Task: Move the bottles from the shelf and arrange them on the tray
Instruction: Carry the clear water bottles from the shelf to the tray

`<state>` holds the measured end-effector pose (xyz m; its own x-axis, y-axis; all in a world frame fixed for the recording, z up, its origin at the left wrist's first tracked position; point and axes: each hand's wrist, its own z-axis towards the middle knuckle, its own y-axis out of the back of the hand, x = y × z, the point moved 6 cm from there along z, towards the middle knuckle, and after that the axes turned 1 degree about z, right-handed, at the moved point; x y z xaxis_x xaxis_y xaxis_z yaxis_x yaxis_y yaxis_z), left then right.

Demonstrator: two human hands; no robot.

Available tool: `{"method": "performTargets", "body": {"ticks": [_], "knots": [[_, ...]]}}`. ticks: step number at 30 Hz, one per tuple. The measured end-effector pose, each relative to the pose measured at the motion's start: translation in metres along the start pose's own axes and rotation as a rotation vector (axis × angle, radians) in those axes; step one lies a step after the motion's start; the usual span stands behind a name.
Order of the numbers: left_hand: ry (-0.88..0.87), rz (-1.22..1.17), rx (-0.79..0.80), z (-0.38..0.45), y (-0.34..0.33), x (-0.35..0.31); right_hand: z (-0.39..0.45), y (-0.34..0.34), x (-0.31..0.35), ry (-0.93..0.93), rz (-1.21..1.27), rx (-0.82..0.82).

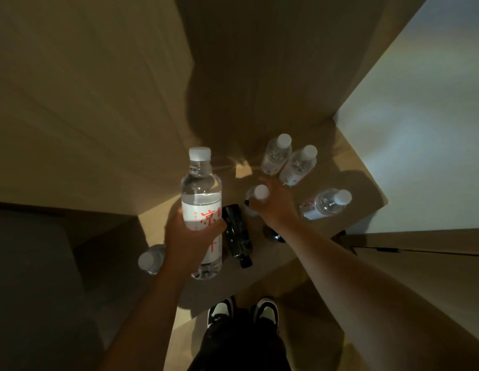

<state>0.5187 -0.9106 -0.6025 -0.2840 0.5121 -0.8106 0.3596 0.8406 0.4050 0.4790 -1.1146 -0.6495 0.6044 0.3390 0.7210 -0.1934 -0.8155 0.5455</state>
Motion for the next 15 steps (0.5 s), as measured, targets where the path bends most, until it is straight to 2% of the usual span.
{"method": "performTargets", "body": {"ticks": [4,7,11,15], "knots": [[0.069,-0.015,-0.005,-0.002,0.003,0.003,0.003,-0.006,-0.007,-0.090,0.161,0.002],[0.048,-0.038,0.001,-0.003,0.010,0.005,0.005,-0.008,-0.010,-0.143,0.199,0.003],[0.056,-0.090,-0.001,-0.006,0.016,0.002,0.003,0.005,-0.006,-0.077,0.185,-0.037],[0.030,-0.146,-0.010,-0.016,0.023,-0.010,-0.013,0.038,0.004,-0.010,0.242,-0.144]]}}
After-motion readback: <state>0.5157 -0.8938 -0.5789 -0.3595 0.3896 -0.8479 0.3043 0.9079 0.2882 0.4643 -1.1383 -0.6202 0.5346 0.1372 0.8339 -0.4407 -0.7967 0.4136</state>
